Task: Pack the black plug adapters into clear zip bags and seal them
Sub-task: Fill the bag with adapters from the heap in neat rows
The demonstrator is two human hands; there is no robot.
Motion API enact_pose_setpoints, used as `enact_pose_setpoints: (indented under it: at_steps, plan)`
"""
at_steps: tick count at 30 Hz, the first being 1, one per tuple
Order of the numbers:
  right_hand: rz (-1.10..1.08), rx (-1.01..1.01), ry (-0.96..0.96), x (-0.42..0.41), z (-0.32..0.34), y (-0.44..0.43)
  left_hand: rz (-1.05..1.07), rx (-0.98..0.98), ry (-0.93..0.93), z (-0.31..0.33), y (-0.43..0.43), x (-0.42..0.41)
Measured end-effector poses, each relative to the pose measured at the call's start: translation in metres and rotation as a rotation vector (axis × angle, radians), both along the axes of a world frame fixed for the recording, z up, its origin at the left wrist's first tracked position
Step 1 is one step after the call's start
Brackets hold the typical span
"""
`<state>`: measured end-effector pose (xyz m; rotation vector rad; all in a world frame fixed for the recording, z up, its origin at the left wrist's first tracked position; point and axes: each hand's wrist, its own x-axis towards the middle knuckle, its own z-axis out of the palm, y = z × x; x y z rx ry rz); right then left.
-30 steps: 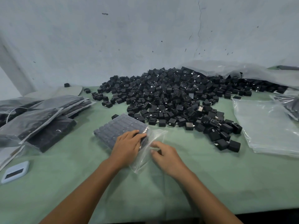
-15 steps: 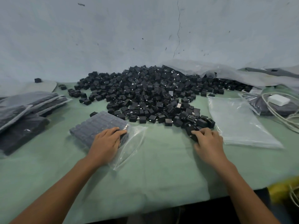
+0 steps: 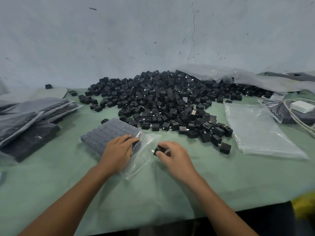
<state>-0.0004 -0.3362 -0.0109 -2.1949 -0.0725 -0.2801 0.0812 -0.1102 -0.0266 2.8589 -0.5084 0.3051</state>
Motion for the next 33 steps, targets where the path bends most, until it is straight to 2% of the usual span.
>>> enact_pose_setpoints:
  at_steps: [6, 14, 26, 33]
  plan:
    - [-0.121, -0.101, -0.037, 0.036, -0.012, 0.047, -0.014, -0.011, -0.019, -0.002, 0.002, 0.003]
    - [-0.190, -0.263, -0.141, 0.049, -0.021, 0.056, -0.021, -0.005, -0.035, -0.004, 0.003, 0.005]
    - [-0.111, -0.411, -0.039, 0.060, -0.029, 0.060, -0.002, -0.008, -0.007, -0.003, 0.001, 0.003]
    - [-0.071, -0.447, -0.066, 0.059, -0.028, 0.058, -0.001, -0.004, -0.031, -0.003, 0.003, 0.001]
